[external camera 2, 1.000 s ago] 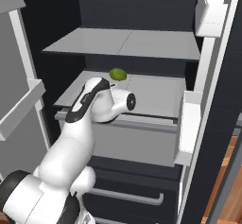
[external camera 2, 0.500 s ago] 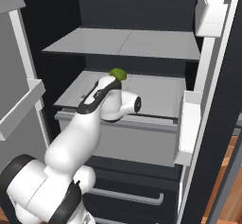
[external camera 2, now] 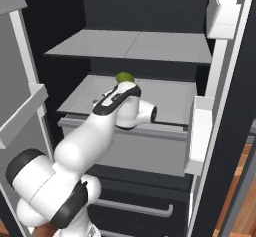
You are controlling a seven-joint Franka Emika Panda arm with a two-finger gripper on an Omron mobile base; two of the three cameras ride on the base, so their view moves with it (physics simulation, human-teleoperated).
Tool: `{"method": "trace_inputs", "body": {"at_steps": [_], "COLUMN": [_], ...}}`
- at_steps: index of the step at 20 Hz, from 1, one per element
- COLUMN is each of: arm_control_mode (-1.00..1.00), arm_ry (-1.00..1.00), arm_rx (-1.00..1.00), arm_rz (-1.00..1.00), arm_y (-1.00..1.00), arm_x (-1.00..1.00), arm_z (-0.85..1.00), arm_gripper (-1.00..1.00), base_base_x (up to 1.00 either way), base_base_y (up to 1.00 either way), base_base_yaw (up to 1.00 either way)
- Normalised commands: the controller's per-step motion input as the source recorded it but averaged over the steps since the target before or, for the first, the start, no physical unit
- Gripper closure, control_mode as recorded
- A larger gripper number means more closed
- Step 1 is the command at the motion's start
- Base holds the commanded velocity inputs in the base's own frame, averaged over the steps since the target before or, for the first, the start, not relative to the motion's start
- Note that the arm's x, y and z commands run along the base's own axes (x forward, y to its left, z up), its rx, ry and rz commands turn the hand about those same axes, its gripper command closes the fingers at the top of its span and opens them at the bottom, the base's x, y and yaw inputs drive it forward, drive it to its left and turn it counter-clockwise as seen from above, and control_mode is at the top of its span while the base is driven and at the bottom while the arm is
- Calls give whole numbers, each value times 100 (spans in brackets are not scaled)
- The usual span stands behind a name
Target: Take out the milk from the fridge and place it on the tray on the counter. Then take the sugar cube near the tray and place it in the tray.
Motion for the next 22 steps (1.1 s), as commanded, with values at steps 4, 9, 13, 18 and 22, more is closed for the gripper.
{"method": "trace_inputs", "body": {"at_steps": [4, 9, 13, 18, 22], "arm_control_mode": [-100, -100, -100, -100, -100], "arm_ry": [0, 0, 1, 1, 0], "arm_rx": [1, 1, 0, 0, 0], "arm_rz": [0, 0, 0, 0, 0], "arm_y": [-9, -11, -1, 0, 0], "arm_x": [20, 20, 12, 3, 8], "arm_z": [-1, -4, -16, -23, -12], "arm_gripper": [-100, -100, -100, -100, -100], "base_base_x": [0, 0, 0, 0, 0], "base_base_y": [0, 0, 0, 0, 0], "base_base_yaw": [0, 0, 0, 0, 0]}}
